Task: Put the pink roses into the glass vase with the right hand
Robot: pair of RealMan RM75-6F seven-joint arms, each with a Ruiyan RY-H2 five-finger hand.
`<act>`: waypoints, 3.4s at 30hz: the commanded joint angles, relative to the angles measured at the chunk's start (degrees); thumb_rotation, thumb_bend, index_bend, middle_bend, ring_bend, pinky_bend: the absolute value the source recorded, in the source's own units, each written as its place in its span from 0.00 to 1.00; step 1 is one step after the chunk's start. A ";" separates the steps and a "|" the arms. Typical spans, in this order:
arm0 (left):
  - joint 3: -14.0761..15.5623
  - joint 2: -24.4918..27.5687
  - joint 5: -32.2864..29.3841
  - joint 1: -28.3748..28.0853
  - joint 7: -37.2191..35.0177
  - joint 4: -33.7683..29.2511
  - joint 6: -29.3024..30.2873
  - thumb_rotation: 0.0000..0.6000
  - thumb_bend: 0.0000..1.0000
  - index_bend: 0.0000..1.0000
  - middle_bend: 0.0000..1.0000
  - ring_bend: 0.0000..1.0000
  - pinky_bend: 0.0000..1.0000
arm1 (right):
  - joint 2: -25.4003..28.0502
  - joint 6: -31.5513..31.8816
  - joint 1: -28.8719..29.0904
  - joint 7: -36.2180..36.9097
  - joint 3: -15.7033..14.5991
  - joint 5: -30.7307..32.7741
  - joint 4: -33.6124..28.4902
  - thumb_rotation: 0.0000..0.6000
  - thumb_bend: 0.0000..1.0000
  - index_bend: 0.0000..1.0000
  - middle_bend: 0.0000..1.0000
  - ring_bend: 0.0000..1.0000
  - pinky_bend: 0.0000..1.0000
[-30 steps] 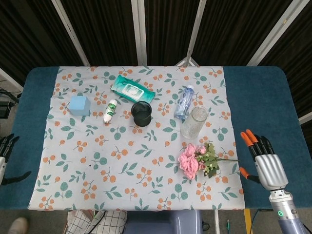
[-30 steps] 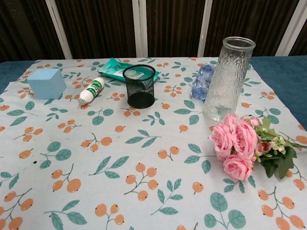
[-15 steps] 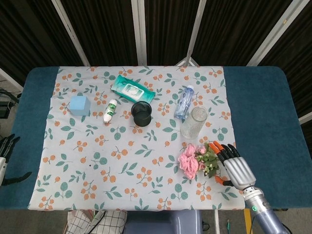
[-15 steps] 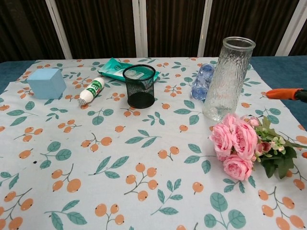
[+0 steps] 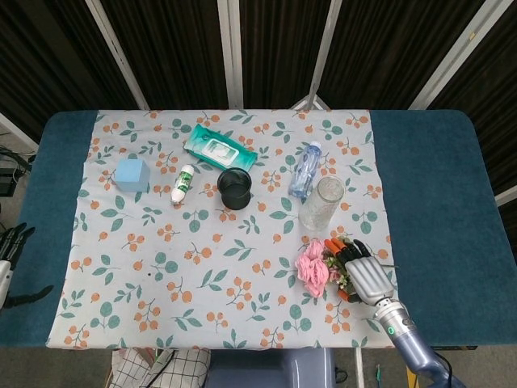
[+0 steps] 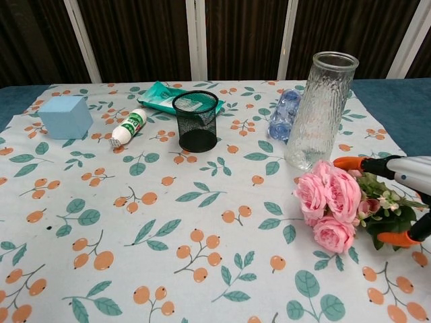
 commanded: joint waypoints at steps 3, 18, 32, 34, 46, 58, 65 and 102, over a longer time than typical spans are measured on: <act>0.07 0.01 0.07 -0.08 -0.17 0.02 -0.12 1.00 0.00 0.00 0.00 0.00 0.00 | -3.05 -1.18 1.58 -1.11 0.58 1.64 1.95 1.00 0.29 0.06 0.25 0.26 0.14; 0.03 0.35 -0.19 -0.15 -1.55 0.05 -0.43 1.00 0.00 0.00 0.00 0.00 0.00 | -2.86 4.04 1.54 4.63 1.55 -1.56 0.46 1.00 0.34 0.51 0.54 0.56 0.37; -0.24 0.00 -0.04 -0.10 -0.66 -0.17 0.35 1.00 0.00 0.00 0.00 0.00 0.00 | 9.78 17.38 -0.25 29.98 21.55 6.83 -15.83 1.00 0.34 0.51 0.54 0.56 0.37; -0.40 -0.10 -0.25 -0.11 -0.76 -0.30 0.39 1.00 0.00 0.00 0.00 0.00 0.00 | 8.93 20.35 0.04 34.01 25.99 9.09 -16.32 1.00 0.34 0.51 0.54 0.56 0.37; -0.78 -0.58 -0.73 -0.39 -0.05 0.19 0.21 1.00 0.00 0.00 0.00 0.00 0.00 | 1.70 22.51 7.75 47.48 42.97 25.68 -14.99 1.00 0.33 0.49 0.54 0.52 0.37; -0.71 -0.33 -1.33 -0.43 -0.73 0.45 -0.51 1.00 0.00 0.00 0.00 0.00 0.00 | -7.08 19.70 17.66 46.41 43.11 29.33 -3.83 1.00 0.33 0.49 0.54 0.51 0.37; -0.72 -0.08 -1.68 -0.15 -1.55 0.69 -0.42 1.00 0.00 0.00 0.00 0.00 0.00 | -10.23 19.02 18.57 47.86 41.23 28.05 1.42 1.00 0.33 0.49 0.54 0.51 0.37; -0.57 0.07 -1.53 -0.40 -1.22 0.21 -1.04 1.00 0.00 0.00 0.00 0.00 0.00 | -13.33 14.73 13.08 53.63 35.37 25.18 7.93 1.00 0.33 0.42 0.52 0.48 0.34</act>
